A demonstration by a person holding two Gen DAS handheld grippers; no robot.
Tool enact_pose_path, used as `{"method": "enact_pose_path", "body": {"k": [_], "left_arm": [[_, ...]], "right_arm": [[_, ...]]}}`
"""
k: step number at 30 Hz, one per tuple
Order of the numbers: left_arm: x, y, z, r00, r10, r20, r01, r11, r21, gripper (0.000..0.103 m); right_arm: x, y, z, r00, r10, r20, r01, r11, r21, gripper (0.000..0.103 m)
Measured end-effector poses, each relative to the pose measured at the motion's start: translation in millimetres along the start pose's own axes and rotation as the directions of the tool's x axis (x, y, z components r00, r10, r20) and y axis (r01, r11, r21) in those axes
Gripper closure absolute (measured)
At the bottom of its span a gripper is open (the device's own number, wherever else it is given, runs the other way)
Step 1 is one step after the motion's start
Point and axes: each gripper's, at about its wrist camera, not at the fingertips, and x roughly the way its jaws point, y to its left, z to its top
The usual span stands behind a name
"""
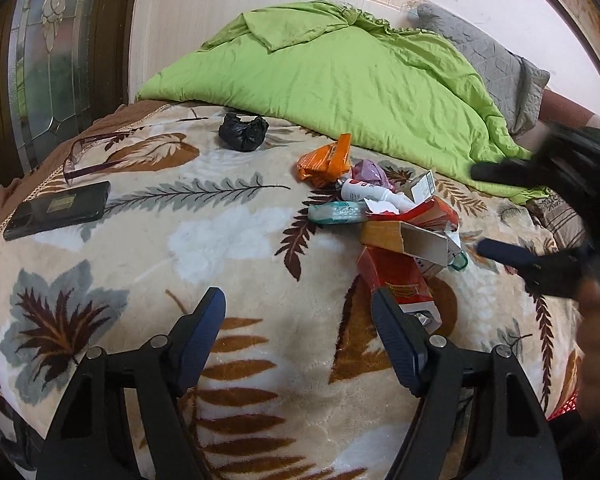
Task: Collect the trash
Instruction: 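Grasp the red snack wrapper with the right gripper, then lift the red wrapper with the right gripper while the left gripper grasps an orange box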
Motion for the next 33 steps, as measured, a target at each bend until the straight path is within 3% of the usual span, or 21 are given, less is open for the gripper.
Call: {"method": "enact_pose_path", "body": {"k": [4, 6, 8, 10, 14, 20, 25, 28, 32, 33], "left_arm": [[0.1, 0.7, 0.5, 1.0, -0.002, 0.005, 0.002, 1.0, 0.002, 0.029], [0.0, 0.1, 1.0, 1.0, -0.007, 0.005, 0.007, 1.0, 0.006, 0.028], [0.4, -0.1, 1.6, 1.0, -0.015, 0.004, 0.015, 1.0, 0.008, 0.028], [0.2, -1.2, 1.1, 1.0, -0.02, 0.004, 0.02, 1.0, 0.005, 0.028], [1.5, -4.5, 2.9, 0.999, -0.049, -0.005, 0.049, 0.999, -0.009, 0.029], [11.0, -27.9, 11.4, 0.993, -0.108, -0.039, 0.108, 0.994, 0.015, 0.028], [25.6, -64.4, 29.1, 0.994, -0.104, -0.034, 0.106, 0.992, 0.062, 0.022], [42.9, -85.3, 43.0, 0.998, -0.052, -0.031, 0.055, 0.992, 0.116, 0.022], [82.0, -96.2, 54.9, 0.993, 0.047, -0.107, -0.029, 0.986, 0.163, 0.022], [90.8, -96.0, 54.4, 0.991, 0.059, -0.124, -0.038, 0.986, 0.165, 0.026]], "right_arm": [[35.6, -2.8, 19.9, 0.999, -0.035, -0.019, 0.037, 0.995, 0.088, 0.029], [53.7, -7.8, 25.7, 0.998, -0.04, -0.042, 0.045, 0.991, 0.126, 0.039], [68.1, -12.6, 29.6, 0.994, -0.055, -0.091, 0.067, 0.988, 0.139, 0.067], [65.5, -17.6, 27.4, 0.996, -0.034, -0.08, 0.045, 0.988, 0.15, 0.078], [36.8, -17.3, 22.4, 1.0, -0.016, -0.02, 0.017, 0.997, 0.072, 0.089], [-39.0, -32.3, 1.2, 0.99, -0.038, 0.135, 0.046, 0.997, -0.055, 0.089], [-68.1, -59.2, -5.1, 0.97, -0.109, 0.219, 0.122, 0.991, -0.048, 0.089], [-79.5, -69.0, 1.2, 0.96, -0.122, 0.252, 0.135, 0.99, -0.036, 0.089], [-83.9, -71.5, 4.7, 0.954, -0.129, 0.269, 0.145, 0.989, -0.039, 0.089], [-82.7, -71.3, 5.2, 0.955, -0.131, 0.266, 0.148, 0.988, -0.042, 0.089]]}}
